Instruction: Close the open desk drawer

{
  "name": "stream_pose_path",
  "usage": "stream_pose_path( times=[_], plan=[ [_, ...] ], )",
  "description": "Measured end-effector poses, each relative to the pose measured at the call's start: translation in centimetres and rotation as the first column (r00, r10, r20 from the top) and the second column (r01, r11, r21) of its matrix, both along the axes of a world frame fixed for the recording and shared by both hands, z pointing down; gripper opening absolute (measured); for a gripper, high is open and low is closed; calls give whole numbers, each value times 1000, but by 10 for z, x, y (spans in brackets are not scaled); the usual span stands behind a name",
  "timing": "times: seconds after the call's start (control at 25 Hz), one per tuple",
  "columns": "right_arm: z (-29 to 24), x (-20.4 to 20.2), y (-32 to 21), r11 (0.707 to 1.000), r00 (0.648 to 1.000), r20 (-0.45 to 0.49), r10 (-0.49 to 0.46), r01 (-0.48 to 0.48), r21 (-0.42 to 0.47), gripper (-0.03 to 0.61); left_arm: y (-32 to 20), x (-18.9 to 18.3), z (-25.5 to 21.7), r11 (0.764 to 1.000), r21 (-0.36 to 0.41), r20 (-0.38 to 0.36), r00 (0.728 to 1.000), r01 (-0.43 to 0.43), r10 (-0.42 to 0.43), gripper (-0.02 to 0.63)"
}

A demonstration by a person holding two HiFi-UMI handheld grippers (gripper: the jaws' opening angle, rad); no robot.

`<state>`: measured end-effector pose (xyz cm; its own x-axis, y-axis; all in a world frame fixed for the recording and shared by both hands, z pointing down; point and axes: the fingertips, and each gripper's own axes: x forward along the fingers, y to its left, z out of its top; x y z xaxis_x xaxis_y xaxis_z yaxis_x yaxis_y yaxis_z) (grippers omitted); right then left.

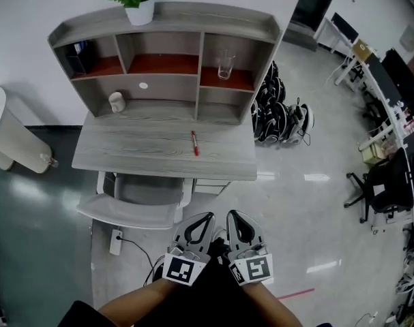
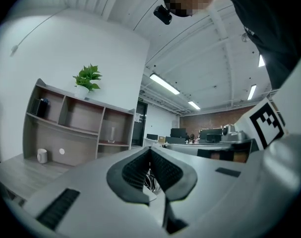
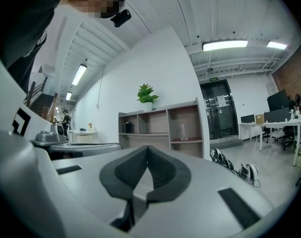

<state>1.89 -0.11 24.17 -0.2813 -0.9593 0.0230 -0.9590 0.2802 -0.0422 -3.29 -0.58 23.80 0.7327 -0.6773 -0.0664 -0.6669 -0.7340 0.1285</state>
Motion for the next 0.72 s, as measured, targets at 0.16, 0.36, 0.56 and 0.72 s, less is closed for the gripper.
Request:
stream_pose_path(
  times=[0.16, 0.36, 0.56, 0.72],
  plan=[
    [-4, -3, 2, 1000, 1000, -16, 15, -15, 6, 17, -5, -3, -6, 1000, 11, 2, 1000, 18, -18, 5],
    [-13, -2, 3, 999, 998, -41, 37, -36, 25, 17, -8, -1, -15, 999, 39, 7, 1000, 23, -23, 5],
    [-24, -7, 11, 997, 999, -26, 19, -17, 77, 15, -6, 0, -18, 1000, 14, -7, 1000, 19, -19, 5],
    [-23, -10, 14, 997, 999, -36, 28, -25, 79, 15, -8, 1, -15, 1000, 18, 1, 1000, 20, -20, 5]
  ],
)
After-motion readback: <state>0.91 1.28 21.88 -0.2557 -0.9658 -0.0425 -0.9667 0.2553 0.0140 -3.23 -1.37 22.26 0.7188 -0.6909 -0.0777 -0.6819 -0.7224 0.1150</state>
